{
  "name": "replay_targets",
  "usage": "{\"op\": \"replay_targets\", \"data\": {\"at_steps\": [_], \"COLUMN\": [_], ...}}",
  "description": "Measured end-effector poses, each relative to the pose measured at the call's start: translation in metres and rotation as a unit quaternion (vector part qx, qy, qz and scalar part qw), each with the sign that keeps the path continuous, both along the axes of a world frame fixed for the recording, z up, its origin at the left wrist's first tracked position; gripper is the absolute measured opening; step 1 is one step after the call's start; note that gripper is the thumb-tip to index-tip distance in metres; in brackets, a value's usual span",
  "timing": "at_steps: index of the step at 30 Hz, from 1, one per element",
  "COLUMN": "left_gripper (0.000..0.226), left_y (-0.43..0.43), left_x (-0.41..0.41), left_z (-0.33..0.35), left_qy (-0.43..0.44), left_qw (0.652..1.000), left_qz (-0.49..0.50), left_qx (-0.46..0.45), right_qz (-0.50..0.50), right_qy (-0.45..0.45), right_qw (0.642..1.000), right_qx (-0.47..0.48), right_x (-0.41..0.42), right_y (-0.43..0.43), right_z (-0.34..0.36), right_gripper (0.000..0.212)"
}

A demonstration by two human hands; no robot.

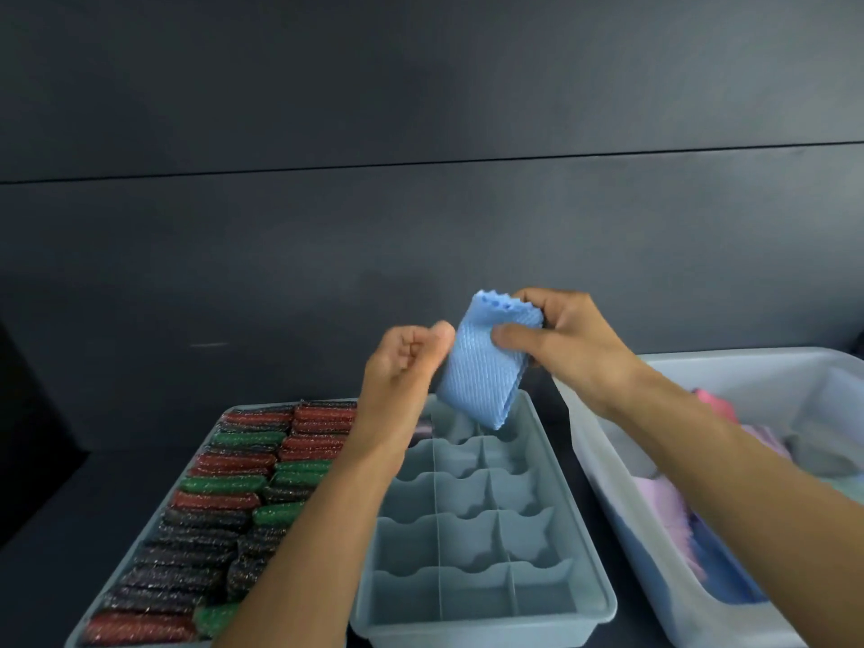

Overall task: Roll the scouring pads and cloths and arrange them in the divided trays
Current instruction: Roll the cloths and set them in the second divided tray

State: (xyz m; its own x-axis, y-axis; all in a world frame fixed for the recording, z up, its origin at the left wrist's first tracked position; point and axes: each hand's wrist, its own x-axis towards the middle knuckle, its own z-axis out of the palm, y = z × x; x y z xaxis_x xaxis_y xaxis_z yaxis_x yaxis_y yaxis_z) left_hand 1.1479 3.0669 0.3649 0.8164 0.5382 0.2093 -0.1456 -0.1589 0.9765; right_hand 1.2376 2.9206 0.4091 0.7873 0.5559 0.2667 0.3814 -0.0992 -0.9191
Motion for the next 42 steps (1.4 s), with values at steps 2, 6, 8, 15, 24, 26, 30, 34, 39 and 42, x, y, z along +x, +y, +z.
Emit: {"op": "replay_targets", "data": {"at_steps": [2,6,8,15,24,26,30,34,39,42], "left_gripper": [0.054,0.037,0.032,0.034,0.024,0.021,0.03,0.037,0.013,0.014], "left_y": [0.002,-0.005,-0.005,-0.005,-0.01,-0.006,0.0,0.002,0.007,0.009], "left_x": [-0.001,-0.003,-0.004,-0.002,-0.001,-0.002,-0.005,-0.009,-0.011,-0.012], "left_z": [-0.01,-0.024,-0.029,-0.012,-0.009,-0.008,-0.005,-0.003,-0.011,-0.015], "left_qy": [0.017,0.029,0.053,-0.008,-0.075,-0.072,-0.041,0.034,0.06,0.017], "left_qw": [0.995,0.975,0.973,0.986,0.988,0.986,0.98,0.961,0.978,0.988], "left_qz": [-0.1,-0.209,-0.219,-0.162,-0.095,-0.123,-0.142,-0.186,-0.179,-0.142], "left_qx": [-0.018,-0.066,-0.051,-0.036,-0.091,-0.09,-0.13,-0.2,-0.085,-0.064], "right_qz": [0.053,0.084,0.084,0.118,0.075,0.082,0.094,0.045,0.044,0.067], "right_qy": [0.074,0.099,0.101,0.125,0.187,0.158,0.108,-0.005,-0.038,0.086], "right_qw": [0.995,0.99,0.989,0.982,0.973,0.972,0.975,0.992,0.994,0.986], "right_qx": [0.034,0.058,0.07,0.075,0.114,0.152,0.17,0.117,0.093,0.125], "right_x": [0.003,0.008,0.009,0.002,-0.009,-0.009,-0.009,-0.008,-0.006,-0.006], "right_y": [-0.003,-0.005,-0.007,-0.007,-0.002,0.001,0.002,0.0,-0.001,-0.002], "right_z": [0.006,0.01,0.009,-0.011,-0.045,-0.042,-0.043,-0.045,-0.052,-0.055], "right_gripper": [0.007,0.011,0.013,0.031,0.027,0.02,0.033,0.054,0.052,0.025]}}
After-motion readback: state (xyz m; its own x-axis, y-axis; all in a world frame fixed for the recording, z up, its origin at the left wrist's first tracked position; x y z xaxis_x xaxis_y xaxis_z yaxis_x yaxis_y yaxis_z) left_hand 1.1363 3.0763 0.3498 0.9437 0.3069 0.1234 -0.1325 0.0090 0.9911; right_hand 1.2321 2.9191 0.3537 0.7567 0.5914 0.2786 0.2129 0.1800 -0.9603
